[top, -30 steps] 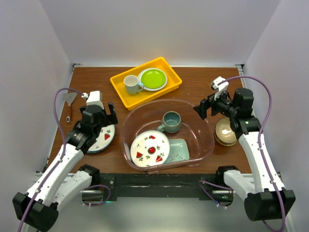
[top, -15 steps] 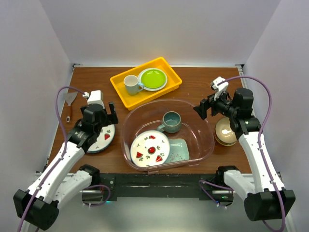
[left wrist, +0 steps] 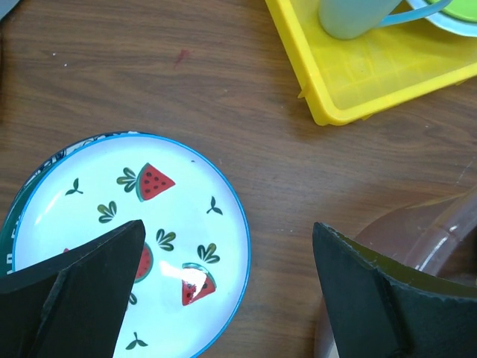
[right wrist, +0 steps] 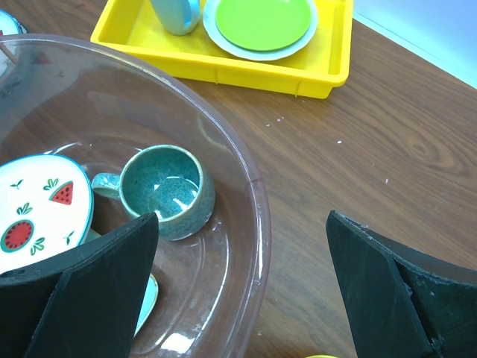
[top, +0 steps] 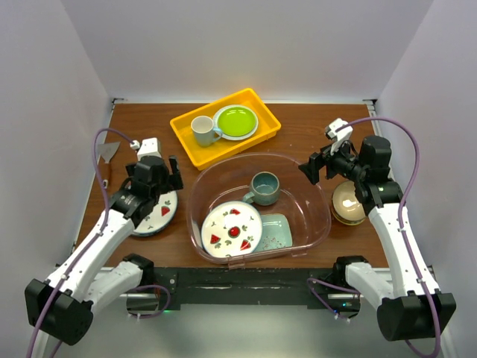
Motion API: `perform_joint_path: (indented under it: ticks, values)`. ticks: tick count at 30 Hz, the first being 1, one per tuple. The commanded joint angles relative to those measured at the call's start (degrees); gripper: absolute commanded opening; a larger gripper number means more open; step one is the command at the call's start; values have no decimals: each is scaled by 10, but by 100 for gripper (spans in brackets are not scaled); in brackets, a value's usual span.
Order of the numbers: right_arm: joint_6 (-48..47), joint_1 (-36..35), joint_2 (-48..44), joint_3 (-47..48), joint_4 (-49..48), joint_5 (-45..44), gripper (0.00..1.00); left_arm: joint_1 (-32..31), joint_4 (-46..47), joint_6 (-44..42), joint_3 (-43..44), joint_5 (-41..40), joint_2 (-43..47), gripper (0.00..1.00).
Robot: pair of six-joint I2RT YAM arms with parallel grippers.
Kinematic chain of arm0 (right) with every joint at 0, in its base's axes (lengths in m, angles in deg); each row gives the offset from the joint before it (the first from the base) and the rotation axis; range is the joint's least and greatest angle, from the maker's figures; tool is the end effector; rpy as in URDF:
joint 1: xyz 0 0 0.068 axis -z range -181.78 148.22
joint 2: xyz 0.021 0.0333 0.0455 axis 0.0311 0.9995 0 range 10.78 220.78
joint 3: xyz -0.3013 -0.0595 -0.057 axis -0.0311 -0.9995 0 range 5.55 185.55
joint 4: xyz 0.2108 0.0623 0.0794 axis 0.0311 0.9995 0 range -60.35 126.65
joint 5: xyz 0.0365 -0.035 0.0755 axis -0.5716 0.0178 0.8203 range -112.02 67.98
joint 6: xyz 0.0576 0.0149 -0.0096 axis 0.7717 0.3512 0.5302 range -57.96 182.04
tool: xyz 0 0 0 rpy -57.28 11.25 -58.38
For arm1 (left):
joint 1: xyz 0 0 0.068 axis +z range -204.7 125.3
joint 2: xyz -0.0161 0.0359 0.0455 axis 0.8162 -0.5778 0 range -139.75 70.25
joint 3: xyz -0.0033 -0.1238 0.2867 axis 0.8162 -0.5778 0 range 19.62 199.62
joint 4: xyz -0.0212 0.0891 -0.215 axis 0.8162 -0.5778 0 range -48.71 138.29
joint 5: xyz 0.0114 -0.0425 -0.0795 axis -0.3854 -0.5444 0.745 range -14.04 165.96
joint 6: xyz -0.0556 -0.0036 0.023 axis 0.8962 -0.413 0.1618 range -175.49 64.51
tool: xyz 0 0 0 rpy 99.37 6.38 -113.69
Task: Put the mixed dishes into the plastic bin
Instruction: Pick up the plate at the center of the board.
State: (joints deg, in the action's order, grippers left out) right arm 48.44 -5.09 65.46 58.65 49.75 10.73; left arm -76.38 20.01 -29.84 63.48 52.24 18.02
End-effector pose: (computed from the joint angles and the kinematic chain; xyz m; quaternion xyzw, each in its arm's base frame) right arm 0.1624 0.0336 0.3749 -0.2733 0.7619 0.1841 0.5575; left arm 0.1433 -0.0376 0.3138 -0.1225 0.8708 -0.0081 0.4761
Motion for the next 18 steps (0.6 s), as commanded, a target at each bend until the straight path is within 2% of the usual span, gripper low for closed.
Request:
perform_joint_path:
  ticks: [1, 9, 18]
  values:
    - [-9, 3, -6, -2, -16, 9, 99, 0, 1, 22, 24, -28, -25, 100]
    - [-8, 2, -8, -3, -16, 13, 99, 0, -14, 41, 56, -84, -146, 94]
    - [-6, 2, -8, -4, -16, 17, 99, 0, 0, 31, 83, -85, -253, 81]
